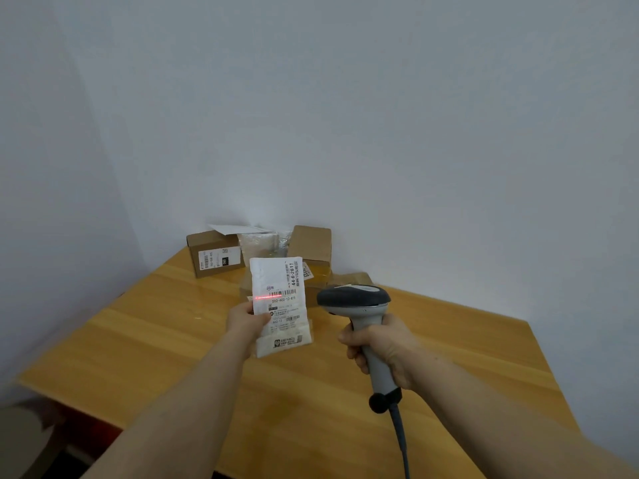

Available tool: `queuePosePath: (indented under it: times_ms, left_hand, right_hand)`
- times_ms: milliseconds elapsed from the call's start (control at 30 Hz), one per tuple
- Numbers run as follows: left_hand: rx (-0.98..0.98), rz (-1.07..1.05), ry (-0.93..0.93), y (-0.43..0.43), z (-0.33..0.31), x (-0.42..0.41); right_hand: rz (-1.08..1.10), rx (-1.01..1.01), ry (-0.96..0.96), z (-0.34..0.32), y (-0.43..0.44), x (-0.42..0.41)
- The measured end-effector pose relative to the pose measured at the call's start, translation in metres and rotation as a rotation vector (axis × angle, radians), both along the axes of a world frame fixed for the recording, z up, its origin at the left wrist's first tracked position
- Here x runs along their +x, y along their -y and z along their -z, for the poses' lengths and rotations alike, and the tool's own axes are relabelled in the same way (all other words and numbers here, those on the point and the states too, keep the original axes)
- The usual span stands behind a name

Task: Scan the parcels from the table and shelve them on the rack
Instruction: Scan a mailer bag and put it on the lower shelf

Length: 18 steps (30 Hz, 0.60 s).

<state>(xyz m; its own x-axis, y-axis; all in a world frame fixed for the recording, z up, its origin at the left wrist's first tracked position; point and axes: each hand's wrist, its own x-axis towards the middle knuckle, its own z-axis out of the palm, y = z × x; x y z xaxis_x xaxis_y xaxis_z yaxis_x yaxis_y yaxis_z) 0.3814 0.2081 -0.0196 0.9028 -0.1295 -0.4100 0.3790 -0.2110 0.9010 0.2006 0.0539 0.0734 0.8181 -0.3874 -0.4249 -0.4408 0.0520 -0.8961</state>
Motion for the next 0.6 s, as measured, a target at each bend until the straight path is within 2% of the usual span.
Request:
queuePosePath:
  times_ms: [333, 600]
  left_hand:
    - [-0.117, 0.006, -0.069, -0.072, -0.020, -0.059]
    - [-0.211, -0.084, -0.135, -0.140, -0.043, -0.179]
  right_hand:
    - [0.025, -0.035, 0.031, 0.010, -0.035, -0.017]
    - [-0.039, 0.074, 0.088, 0.034, -0.086, -0.081]
